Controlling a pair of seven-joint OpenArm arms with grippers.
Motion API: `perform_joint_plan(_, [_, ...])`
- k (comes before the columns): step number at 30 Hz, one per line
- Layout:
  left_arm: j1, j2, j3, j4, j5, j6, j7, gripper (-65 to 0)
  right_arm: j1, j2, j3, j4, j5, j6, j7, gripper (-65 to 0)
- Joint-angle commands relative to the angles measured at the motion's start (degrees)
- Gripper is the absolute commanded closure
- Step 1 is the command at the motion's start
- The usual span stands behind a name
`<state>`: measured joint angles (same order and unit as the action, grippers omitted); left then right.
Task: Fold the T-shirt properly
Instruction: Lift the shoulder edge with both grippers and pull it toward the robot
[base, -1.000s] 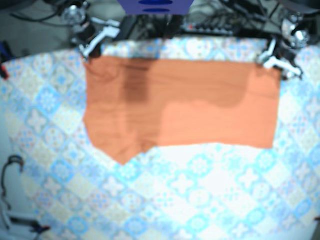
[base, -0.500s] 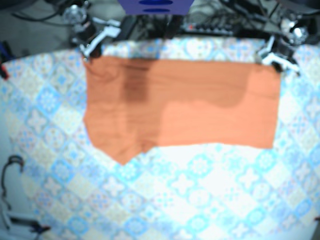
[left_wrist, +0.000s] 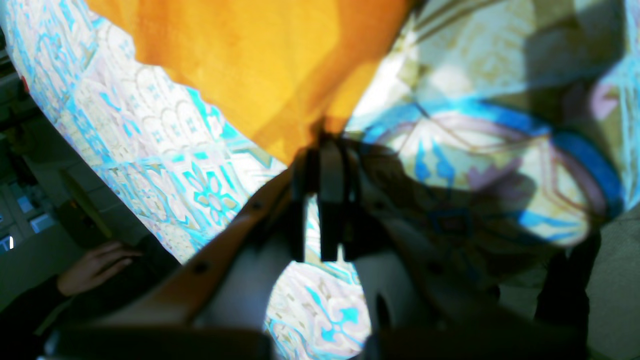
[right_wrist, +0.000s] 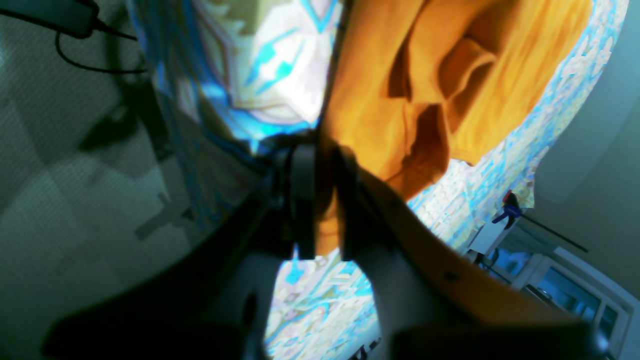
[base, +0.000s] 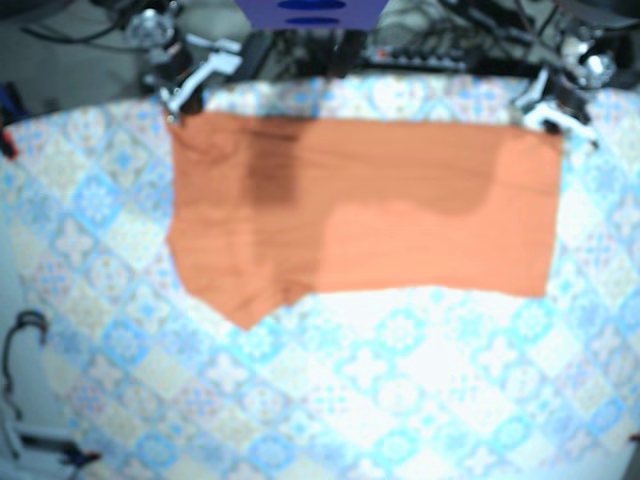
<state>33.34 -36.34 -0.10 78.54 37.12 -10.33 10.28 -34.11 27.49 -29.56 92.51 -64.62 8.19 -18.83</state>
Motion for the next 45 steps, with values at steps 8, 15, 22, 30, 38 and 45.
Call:
perform_joint_plan(8, [2.04,-0.98,-0.39,0.89,0.19,0.35,0.93,0.0,-0.40,0.51,-0.11,0.55,0.05,0.39,0.24,-4.2])
perform_joint_plan(15, [4.33,-0.98,-0.65,1.76,-0.16,0.44,0.75,0.0,-1.28,0.78,-0.11,0.63,0.05,0.39,0.41,-4.1])
perform_joint_plan(22, [5.47,-0.98,-0.47,1.76,-0.24,0.53,0.66,0.0,-2.95,0.87,-0.11,0.72,0.05,0.39,0.50,-4.1])
perform_joint_plan(30, [8.81,-1.16,-0.74,4.40,-0.24,0.53,0.57,0.0,-4.44,0.87,0.07,1.25,0.05,0.30,0.50,-4.1])
perform_joint_plan(38, [11.62,-1.07,-0.74,5.72,-0.24,0.53,0.57,0.0,-4.53,0.95,0.07,2.92,0.05,0.30,0.50,-4.1])
perform_joint_plan(45, [13.38,-0.98,-0.82,6.51,-0.24,0.61,-0.75,0.0,-4.53,0.95,0.51,2.92,0.14,0.30,0.50,-4.1])
